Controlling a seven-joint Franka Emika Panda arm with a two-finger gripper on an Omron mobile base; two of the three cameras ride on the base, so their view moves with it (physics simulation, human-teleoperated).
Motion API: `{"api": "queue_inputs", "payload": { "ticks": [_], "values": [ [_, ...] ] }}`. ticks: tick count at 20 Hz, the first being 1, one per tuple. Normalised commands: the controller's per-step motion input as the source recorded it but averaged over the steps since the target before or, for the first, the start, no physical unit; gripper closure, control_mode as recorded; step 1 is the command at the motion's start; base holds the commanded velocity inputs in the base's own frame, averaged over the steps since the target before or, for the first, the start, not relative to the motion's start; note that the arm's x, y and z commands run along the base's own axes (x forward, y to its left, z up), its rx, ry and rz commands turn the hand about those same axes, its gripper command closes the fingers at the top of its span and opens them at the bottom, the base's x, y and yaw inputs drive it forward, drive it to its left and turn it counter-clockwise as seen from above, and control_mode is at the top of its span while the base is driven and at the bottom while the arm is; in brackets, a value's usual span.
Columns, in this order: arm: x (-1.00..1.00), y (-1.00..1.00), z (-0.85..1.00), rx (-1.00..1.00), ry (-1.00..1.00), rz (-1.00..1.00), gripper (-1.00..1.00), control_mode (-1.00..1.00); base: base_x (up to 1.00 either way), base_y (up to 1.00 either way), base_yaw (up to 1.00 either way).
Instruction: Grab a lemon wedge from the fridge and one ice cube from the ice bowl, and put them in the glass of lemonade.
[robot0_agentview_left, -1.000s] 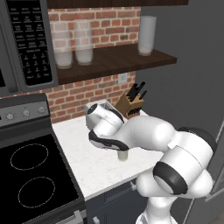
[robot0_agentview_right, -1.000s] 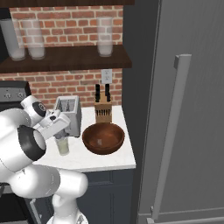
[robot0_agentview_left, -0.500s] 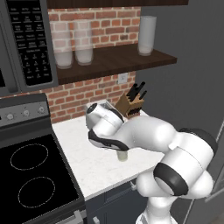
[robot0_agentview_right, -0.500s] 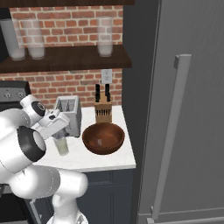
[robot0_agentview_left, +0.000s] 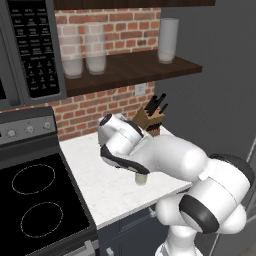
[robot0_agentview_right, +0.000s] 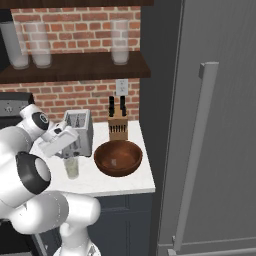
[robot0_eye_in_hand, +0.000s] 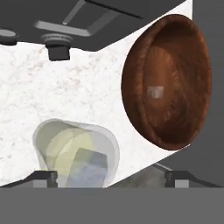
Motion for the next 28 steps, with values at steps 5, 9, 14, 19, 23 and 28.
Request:
{"api": "queue_inputs", "payload": {
  "ticks": [5, 9, 14, 19, 23, 28],
  "values": [
    [-0.04, -0.33, 0.3, 0.0, 0.0, 0.0, -1.0, -1.0, 0.0, 0.0, 0.0],
    [-0.04, -0.39, 0.28, 0.0, 0.0, 0.0, -1.0, -1.0, 0.0, 0.0, 0.0],
    [-0.02, -0.21, 0.37, 0.0, 0.0, 0.0, -1.0, -1.0, 0.0, 0.0, 0.0],
    [-0.34, -0.05, 0.33, 0.0, 0.0, 0.0, -1.0, -1.0, 0.0, 0.0, 0.0],
    [-0.37, 0.03, 0.13, 0.04, -0.07, 0.0, -1.0, -1.0, 0.0, 0.0, 0.0],
    [-0.66, 0.26, 0.0, 0.26, -0.26, 0.0, -1.0, -1.0, 0.0, 0.0, 0.0]
  ]
}}
